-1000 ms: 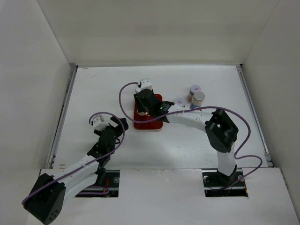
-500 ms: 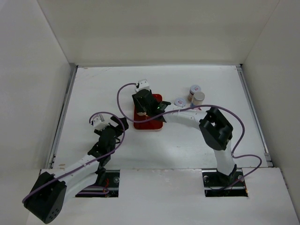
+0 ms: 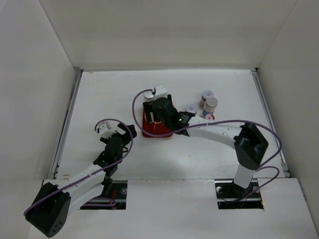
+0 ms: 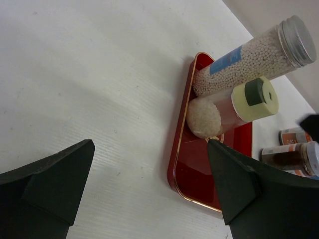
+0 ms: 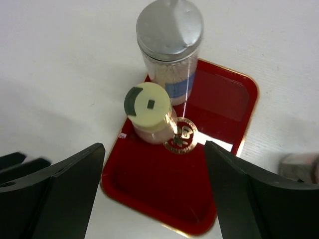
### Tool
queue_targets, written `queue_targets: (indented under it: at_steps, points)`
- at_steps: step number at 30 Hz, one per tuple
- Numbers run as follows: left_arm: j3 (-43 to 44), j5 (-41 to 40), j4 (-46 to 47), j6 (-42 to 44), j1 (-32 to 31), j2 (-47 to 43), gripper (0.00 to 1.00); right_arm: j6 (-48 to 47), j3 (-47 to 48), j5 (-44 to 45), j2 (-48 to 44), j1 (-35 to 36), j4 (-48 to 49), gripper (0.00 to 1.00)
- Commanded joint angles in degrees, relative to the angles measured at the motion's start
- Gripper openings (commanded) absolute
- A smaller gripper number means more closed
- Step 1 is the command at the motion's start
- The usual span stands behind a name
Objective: Organize the condiment bottles
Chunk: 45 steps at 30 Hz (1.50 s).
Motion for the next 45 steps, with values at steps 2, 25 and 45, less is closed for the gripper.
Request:
queue_targets:
  at_steps: [2, 25, 45]
  points:
    - [-0.7, 0.3, 2.6, -0.4, -0.5, -0.2, 1.0, 2.2, -9.4, 5.2, -14.5, 0.8, 2.8, 0.88]
    - [-0.4, 0.8, 3.8, -0.4, 0.6, 3.8, 1.0, 9.6, -35.8, 2.6, -31.0, -25.7, -0.9, 0.89]
    - [-0.4, 1.1, 4.5, -0.4, 1.5, 3.9, 1.0, 10.8, -30.7, 7.3, -38.4, -9.2, -5.2, 0.45]
